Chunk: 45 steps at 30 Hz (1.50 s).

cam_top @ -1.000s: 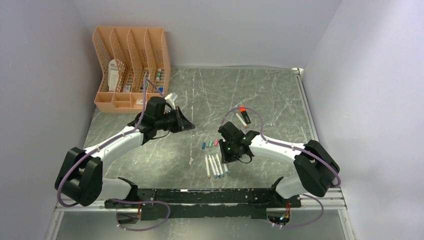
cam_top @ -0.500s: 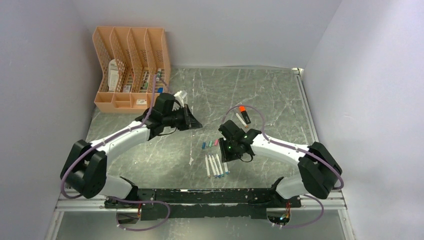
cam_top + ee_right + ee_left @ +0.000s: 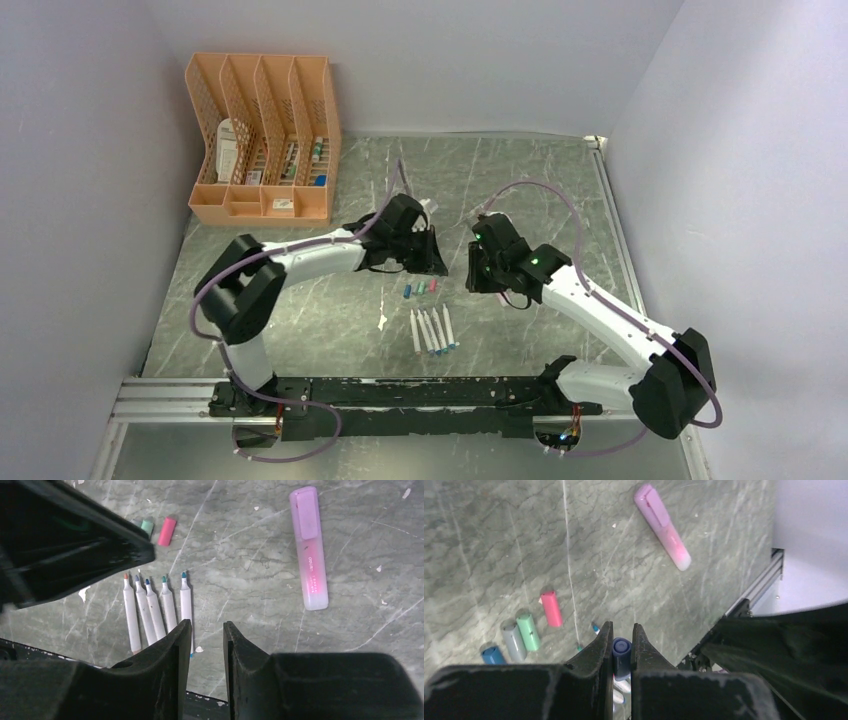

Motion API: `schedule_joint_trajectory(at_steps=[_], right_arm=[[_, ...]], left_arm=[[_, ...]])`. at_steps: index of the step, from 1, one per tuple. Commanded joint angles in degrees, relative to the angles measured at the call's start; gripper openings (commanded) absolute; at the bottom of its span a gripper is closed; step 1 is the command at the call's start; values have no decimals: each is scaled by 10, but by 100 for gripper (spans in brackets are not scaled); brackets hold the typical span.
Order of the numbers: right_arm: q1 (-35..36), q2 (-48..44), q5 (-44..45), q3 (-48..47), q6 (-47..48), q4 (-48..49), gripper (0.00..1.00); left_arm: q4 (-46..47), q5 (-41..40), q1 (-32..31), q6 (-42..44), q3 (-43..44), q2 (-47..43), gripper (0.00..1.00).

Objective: Open the pen caps

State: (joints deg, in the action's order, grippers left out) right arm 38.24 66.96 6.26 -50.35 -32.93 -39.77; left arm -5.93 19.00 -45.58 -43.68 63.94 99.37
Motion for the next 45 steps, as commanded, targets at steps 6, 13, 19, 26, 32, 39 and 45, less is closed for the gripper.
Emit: schedule_joint_trajectory(at_steps=[6, 13, 19, 26, 32, 39, 45], right_arm=[[-10, -31, -7, 13, 6, -15, 30], [-11, -39, -21, 17, 9, -11, 30], [-11, -38, -30, 23, 11, -4, 30], [-11, -40, -43, 32, 10, 4, 30], [-11, -40, -47, 33, 11, 5, 30], [-11, -40, -50, 31, 12, 6, 30], [-11, -41, -50, 32, 11, 7, 30]], left_arm=[[-41, -43, -30, 17, 91, 110, 13], [-60, -59, -33, 26, 115, 145, 16], [-78, -72, -34, 32, 117, 156, 18], [-91, -88, -34, 34, 112, 162, 20], [-90, -91, -34, 34, 113, 164, 27], [-99, -97, -35, 36, 118, 160, 33], [-99, -97, -35, 34, 118, 151, 33]])
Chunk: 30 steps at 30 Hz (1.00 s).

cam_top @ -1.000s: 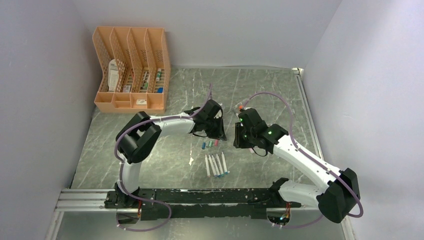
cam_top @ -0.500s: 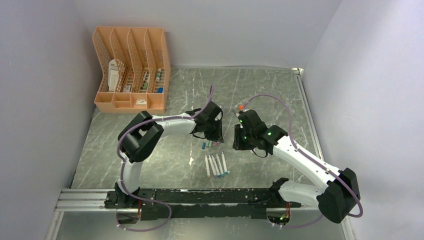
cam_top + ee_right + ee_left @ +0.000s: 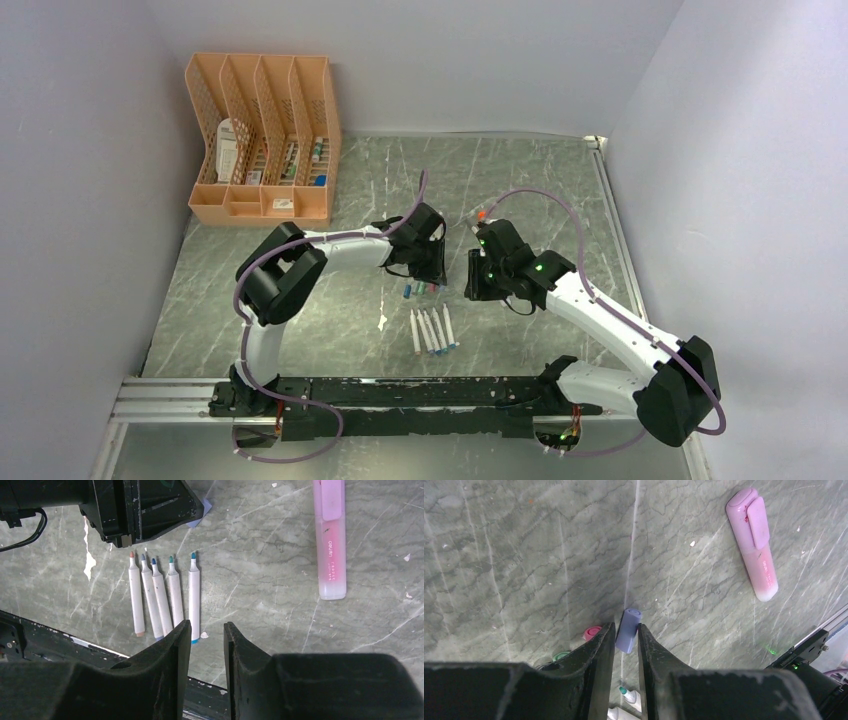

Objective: Open the pen caps

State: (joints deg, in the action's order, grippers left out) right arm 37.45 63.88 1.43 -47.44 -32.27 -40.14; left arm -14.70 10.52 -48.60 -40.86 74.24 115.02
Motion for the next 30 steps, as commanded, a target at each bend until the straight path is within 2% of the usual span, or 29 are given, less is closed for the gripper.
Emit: schedule_joint_trajectory(at_steps=[1, 8, 14, 15, 16, 17, 18, 19, 20, 23, 30], right_arm=[[-3, -11, -2, 2, 4, 10, 30], [-4, -15, 14, -12, 5, 0, 30], [-32, 4, 37, -52, 22, -4, 31], [-37, 13, 38, -59, 28, -1, 31], [-50, 25, 36, -68, 34, 4, 31], [-61, 38, 34, -75, 39, 11, 31], [-71, 51, 31, -84, 43, 20, 31], [-82, 67, 26, -94, 47, 28, 31], [-88, 90, 23, -105, 50, 40, 31], [-119, 149, 13, -148, 61, 61, 31], [-152, 299, 37, -238, 96, 71, 58]], left_arm=[[-12, -13, -5, 5, 16, -10, 33], [-24, -14, -8, 8, 44, -73, 37], [-42, -34, -9, 14, 53, -164, 43], [-42, -40, -9, 16, 46, -175, 46], [-42, -45, -8, 16, 37, -194, 55], [-42, -51, -8, 17, 25, -220, 67], [-40, -55, -8, 19, 11, -241, 84], [-37, -59, -8, 20, -6, -261, 95], [-34, -65, -8, 19, -24, -282, 100], [-37, -78, -9, 20, -72, -342, 99], [-66, -105, -7, 15, -146, -460, 100]])
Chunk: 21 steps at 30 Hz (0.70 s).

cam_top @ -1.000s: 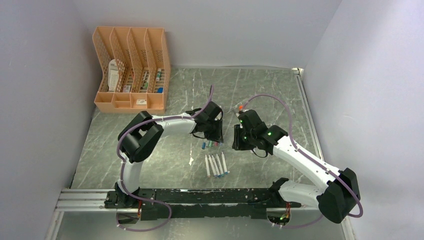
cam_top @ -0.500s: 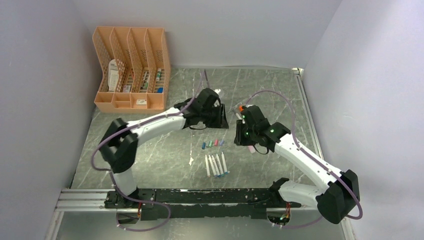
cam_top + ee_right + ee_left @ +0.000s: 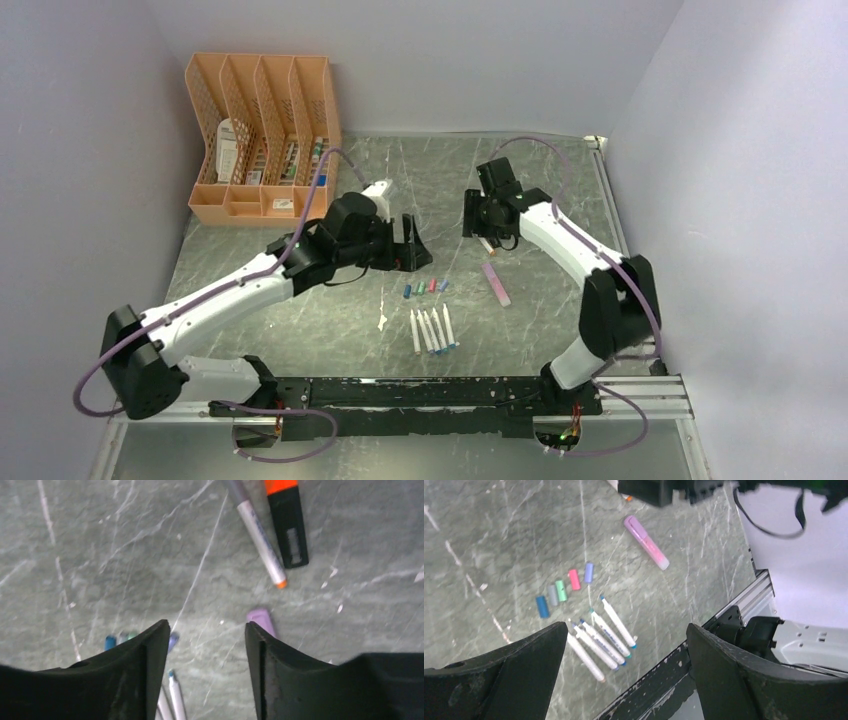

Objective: Open the pen caps

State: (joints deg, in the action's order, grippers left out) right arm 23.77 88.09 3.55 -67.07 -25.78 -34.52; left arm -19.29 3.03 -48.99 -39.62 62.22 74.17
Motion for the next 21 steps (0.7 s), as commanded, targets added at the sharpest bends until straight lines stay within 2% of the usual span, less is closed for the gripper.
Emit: schedule_joint_trajectory(at_steps=[1, 3, 11, 21], right_arm=[[-19, 75, 22, -54, 35, 15, 59], [-29, 110, 15, -72, 44, 21, 58], [-65, 217, -21, -131, 60, 35, 41], [-72, 285, -42, -154, 69, 46, 35]], left_arm=[[-23, -32, -3, 1, -32, -64, 100], [-23, -36, -4, -1, -46, -85, 100], [-31, -35, -3, -3, -69, -114, 99], [-30, -33, -3, -1, -66, -102, 100]])
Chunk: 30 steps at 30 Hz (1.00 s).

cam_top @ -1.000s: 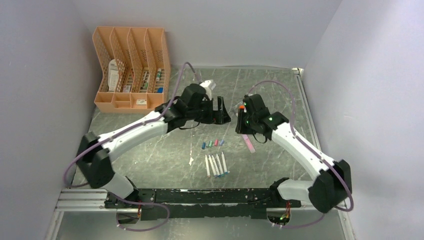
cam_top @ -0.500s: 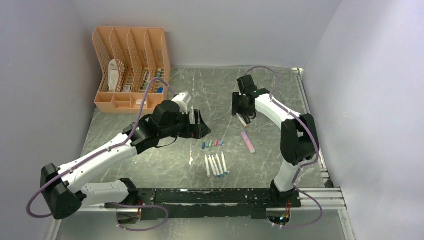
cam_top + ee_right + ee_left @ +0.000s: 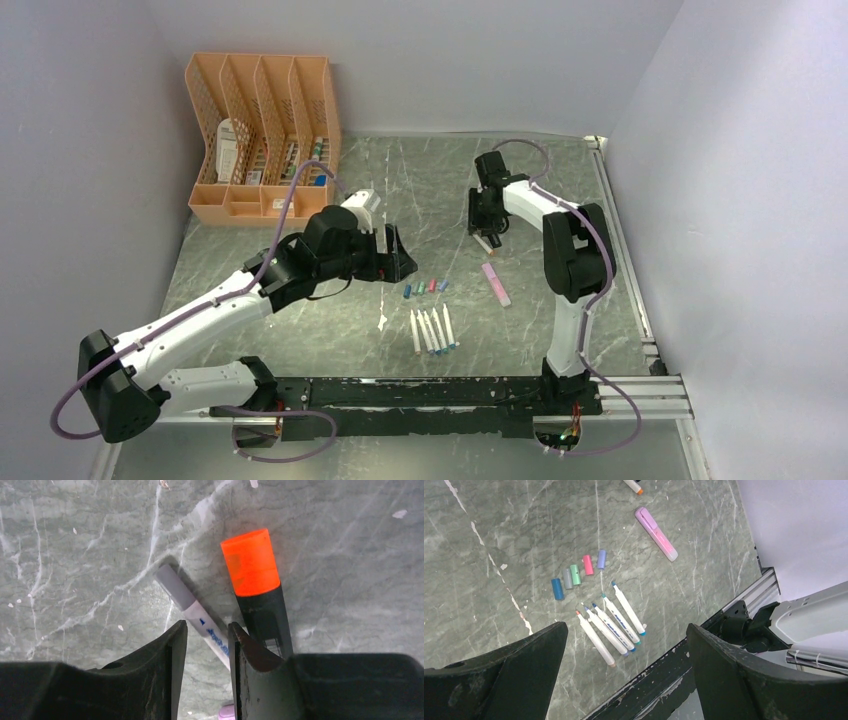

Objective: Open the pen caps

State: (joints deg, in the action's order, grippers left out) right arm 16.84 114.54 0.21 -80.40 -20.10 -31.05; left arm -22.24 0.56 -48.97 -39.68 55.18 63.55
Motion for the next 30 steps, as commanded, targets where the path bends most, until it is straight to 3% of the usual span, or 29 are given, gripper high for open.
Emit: schedule_joint_trajectory(at_steps=[1, 19, 20, 23, 30], right_arm=[[-3, 28, -5, -20, 14, 11, 35], [21, -17, 85, 99, 28, -10, 33], [22, -18, 85, 104, 29, -9, 28], [22, -9, 80, 108, 37, -5, 1], [23, -13, 41, 31, 51, -6, 0]], left_arm=[[0, -8, -3, 0, 5, 6, 100], [16, 12, -3, -1, 15, 52, 100], [16, 13, -3, 0, 17, 54, 100], [23, 16, -3, 0, 16, 58, 99], [43, 12, -3, -2, 3, 58, 99]])
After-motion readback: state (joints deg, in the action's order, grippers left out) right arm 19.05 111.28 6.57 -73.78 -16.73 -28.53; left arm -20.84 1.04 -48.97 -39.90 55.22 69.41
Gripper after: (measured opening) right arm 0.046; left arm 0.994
